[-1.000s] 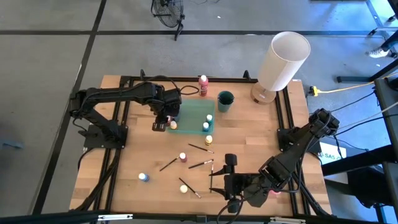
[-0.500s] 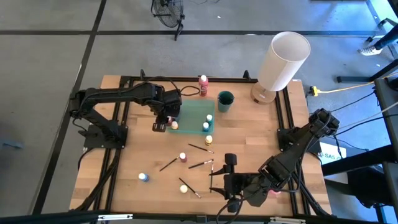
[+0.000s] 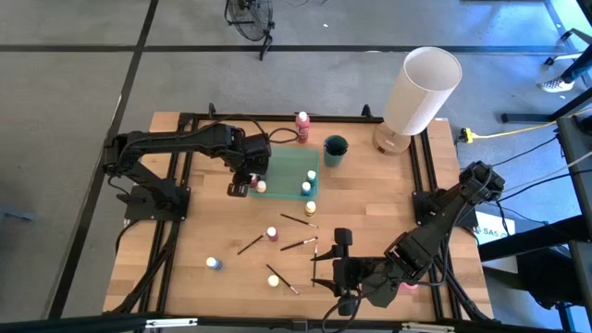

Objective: Pick & Place Paint Supplies
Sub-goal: Put the small red paint bottle into the green bin

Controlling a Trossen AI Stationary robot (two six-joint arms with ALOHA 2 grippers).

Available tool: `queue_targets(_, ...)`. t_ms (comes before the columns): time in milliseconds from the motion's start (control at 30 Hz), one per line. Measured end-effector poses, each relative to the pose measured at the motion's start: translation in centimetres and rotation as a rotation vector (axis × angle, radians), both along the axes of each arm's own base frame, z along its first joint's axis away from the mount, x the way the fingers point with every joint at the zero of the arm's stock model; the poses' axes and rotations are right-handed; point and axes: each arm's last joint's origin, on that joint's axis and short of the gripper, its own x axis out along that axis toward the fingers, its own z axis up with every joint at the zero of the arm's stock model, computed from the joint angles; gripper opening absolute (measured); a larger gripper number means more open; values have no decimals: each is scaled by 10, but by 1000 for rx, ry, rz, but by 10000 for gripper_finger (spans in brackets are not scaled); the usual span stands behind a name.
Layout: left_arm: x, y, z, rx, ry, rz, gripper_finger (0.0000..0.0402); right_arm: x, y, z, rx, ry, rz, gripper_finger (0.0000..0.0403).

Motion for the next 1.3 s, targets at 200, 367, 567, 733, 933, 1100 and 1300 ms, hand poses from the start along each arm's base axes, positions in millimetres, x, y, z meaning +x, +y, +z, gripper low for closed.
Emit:
queue_targets(200, 0, 0, 0, -9, -1, 0, 118, 0, 0, 0, 0, 0, 0, 215)
queue_targets(367, 0, 0, 0, -11, 0, 7, 119, 0, 0, 0, 0, 0, 0, 215)
queue_targets(567, -4, -1, -15, -24, 40, 0, 118, 0, 0, 0, 0, 0, -1, 215)
queue_targets(733, -3, -1, -16, -22, 35, -7, 120, 0, 0, 0, -1, -1, -2, 215)
queue_targets(933, -3, -1, -17, -40, 30, -11, 118, 0, 0, 0, -1, -1, -1, 215)
queue_targets(1100, -3, -1, -17, -43, 26, -7, 120, 0, 0, 0, -1, 0, -1, 215)
queue_targets(1300, -1, -1, -17, -41, 13, -5, 118, 0, 0, 0, -1, -1, -1, 216)
